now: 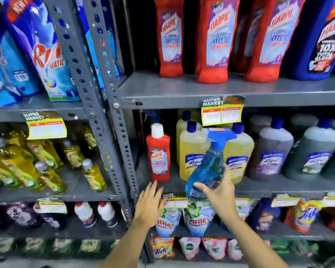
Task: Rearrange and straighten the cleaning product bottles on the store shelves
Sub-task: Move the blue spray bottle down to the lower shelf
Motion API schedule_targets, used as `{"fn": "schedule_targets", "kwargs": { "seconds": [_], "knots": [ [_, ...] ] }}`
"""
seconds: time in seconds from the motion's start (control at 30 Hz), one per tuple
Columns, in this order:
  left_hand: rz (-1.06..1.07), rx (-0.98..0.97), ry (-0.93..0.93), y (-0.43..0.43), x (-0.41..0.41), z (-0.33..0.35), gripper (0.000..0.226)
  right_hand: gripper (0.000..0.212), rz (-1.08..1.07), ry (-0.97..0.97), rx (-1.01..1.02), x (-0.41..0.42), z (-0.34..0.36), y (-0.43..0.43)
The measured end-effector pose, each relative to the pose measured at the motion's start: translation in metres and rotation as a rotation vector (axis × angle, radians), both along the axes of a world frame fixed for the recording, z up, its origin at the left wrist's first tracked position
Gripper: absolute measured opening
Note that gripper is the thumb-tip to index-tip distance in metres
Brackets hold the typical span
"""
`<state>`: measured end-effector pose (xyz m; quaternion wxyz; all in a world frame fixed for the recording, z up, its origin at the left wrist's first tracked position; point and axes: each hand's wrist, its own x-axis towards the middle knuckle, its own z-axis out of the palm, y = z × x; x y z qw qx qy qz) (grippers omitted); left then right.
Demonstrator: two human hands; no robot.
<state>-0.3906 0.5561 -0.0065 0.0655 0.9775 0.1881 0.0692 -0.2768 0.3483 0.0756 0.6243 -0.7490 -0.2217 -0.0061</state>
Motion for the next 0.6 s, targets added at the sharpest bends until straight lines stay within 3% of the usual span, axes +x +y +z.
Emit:
{"fn": "schedule_targets", "kwargs": {
  "seconds": [0.2,0.4,0.6],
  "knots": [
    [0.072,-0.008,0.132,0.010,0.009,-0.015,0.050,0.086,-0.014,0.009,-0.120,0.022,-0.026,0.033],
    [0.070,0.063,0.076,0.014,0.017,-0.009,0.041,0.084,-0.049,-0.061,-0.183,0.021,-0.034,0.046],
    [0.019,0.081,-0.036,0.020,0.016,-0.007,0.035,0.099,-0.093,-0.083,-0.343,0.018,-0.048,0.039]
  ]
}}
